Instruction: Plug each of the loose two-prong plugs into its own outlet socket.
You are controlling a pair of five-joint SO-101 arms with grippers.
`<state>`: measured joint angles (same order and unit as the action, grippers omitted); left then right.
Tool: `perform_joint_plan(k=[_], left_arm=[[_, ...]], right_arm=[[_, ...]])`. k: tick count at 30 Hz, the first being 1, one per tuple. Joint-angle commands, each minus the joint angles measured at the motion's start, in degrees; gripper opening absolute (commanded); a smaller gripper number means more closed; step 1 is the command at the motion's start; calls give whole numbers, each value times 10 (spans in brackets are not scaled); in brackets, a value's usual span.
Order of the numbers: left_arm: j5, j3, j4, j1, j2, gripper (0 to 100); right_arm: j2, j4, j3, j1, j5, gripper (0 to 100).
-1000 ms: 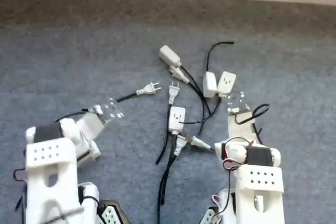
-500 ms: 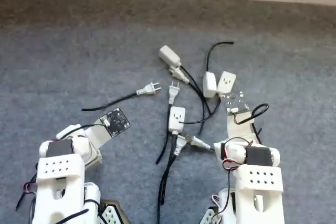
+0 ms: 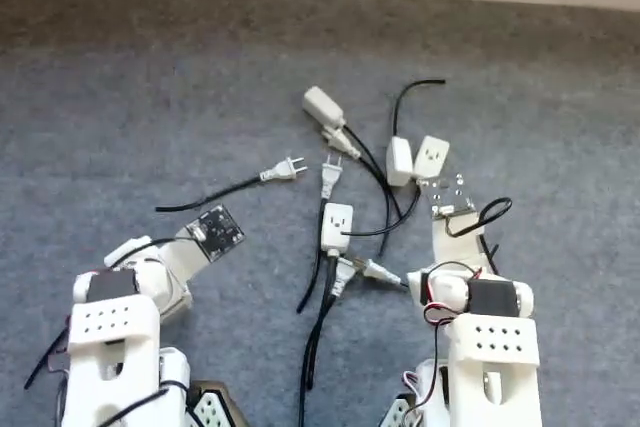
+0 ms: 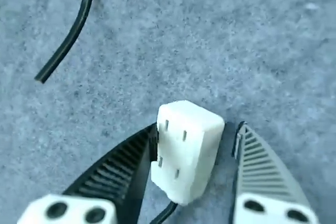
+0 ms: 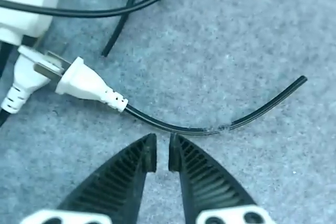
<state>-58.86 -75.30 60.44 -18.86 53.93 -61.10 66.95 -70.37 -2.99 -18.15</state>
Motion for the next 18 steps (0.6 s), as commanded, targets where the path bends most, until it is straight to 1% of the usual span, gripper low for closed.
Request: perform_joint_plan(k=[1, 5, 11, 14, 16, 18], left_arm=[[-4, 72, 55, -19, 7, 238], [-4, 79, 60, -27, 1, 238], [-32, 5, 58, -25, 6, 238], [-44, -13, 56, -29, 6, 238], [-62, -11, 39, -51, 6, 238], [-76, -9, 1, -86, 6, 239]], right_arm=[[4, -6, 2, -3, 3, 63], [4, -6, 2, -3, 3, 63], [4, -6, 2, -3, 3, 63], [4, -6, 2, -3, 3, 63], [4, -5, 2, -3, 3, 63], [4, -5, 2, -3, 3, 63]])
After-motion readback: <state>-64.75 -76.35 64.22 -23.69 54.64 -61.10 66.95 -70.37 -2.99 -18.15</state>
